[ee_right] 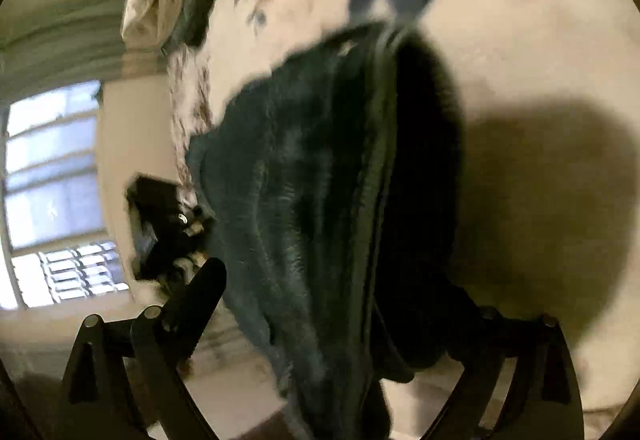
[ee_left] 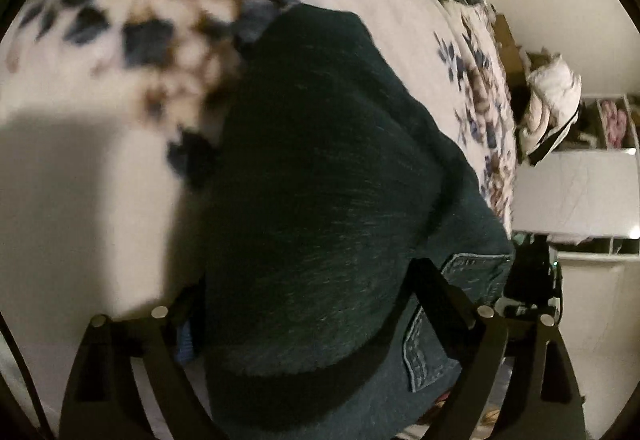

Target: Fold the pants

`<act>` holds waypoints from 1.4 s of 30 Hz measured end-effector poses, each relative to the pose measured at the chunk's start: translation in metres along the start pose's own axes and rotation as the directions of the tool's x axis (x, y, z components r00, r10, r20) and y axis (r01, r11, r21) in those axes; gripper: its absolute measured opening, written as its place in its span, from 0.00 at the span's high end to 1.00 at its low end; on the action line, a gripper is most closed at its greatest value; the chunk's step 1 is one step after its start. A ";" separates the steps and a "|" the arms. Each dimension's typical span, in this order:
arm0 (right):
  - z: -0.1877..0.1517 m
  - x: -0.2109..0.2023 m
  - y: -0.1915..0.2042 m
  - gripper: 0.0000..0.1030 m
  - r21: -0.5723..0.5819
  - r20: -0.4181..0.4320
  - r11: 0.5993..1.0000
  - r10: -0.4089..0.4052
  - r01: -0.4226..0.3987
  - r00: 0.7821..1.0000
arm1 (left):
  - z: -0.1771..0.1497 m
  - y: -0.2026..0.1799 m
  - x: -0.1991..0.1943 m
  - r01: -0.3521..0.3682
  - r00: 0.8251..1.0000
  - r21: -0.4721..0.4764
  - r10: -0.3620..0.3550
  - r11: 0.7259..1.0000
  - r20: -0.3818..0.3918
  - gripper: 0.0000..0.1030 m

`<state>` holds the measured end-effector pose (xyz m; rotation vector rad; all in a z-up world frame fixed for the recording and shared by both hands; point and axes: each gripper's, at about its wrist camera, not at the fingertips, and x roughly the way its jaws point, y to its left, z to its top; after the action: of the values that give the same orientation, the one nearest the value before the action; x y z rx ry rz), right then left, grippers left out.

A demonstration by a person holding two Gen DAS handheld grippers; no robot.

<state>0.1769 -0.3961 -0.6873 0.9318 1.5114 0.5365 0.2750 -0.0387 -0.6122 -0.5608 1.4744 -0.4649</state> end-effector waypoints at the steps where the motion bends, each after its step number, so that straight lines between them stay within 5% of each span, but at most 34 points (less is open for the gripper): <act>1: 0.001 0.012 0.006 0.05 -0.019 -0.005 0.999 -0.049 0.049 0.999 | -0.001 -0.004 -0.002 -0.004 1.000 0.017 0.004 1.000 0.007 0.12; 3: 0.002 0.023 0.019 0.12 -0.043 0.015 0.991 -0.129 0.129 0.992 | -0.005 -0.010 -0.009 -0.006 1.000 0.060 0.005 0.998 0.029 0.29; 5: 0.002 0.025 0.030 0.29 -0.016 0.050 0.979 -0.202 0.203 0.978 | -0.010 -0.008 -0.020 -0.018 0.999 0.072 0.015 0.997 0.046 0.60; 8: -0.008 0.014 0.045 0.49 0.013 0.104 0.976 -0.219 0.219 0.970 | -0.017 -0.006 -0.038 0.020 0.998 0.040 -0.022 0.999 0.054 0.73; 18: -0.053 -0.001 0.136 0.58 0.037 0.150 0.970 -0.245 0.242 0.958 | -0.034 -0.040 -0.112 0.058 0.997 0.107 -0.062 0.993 0.036 0.76; 24: -0.032 -0.037 0.219 0.59 -0.004 0.224 0.978 -0.203 0.209 0.953 | 0.024 -0.088 -0.183 0.056 0.994 0.181 -0.073 0.982 0.087 0.76; 29: 0.056 -0.079 0.298 0.58 -0.084 0.294 0.979 -0.155 0.187 0.943 | 0.112 -0.139 -0.229 0.033 0.984 0.199 -0.066 0.979 0.163 0.76; 35: 0.226 -0.104 0.361 0.58 -0.154 0.275 0.976 -0.105 0.151 0.956 | 0.257 -0.177 -0.244 -0.005 0.977 0.185 -0.035 0.983 0.212 0.76; 42: 0.383 -0.070 0.348 0.58 -0.142 0.197 0.975 -0.138 0.168 0.971 | 0.390 -0.124 -0.180 0.008 0.986 0.109 -0.026 0.994 0.165 0.75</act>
<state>0.6307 -0.3235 -0.4392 0.7145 1.3386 0.4376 0.6610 -0.0004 -0.3891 -0.5143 1.2780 -0.4960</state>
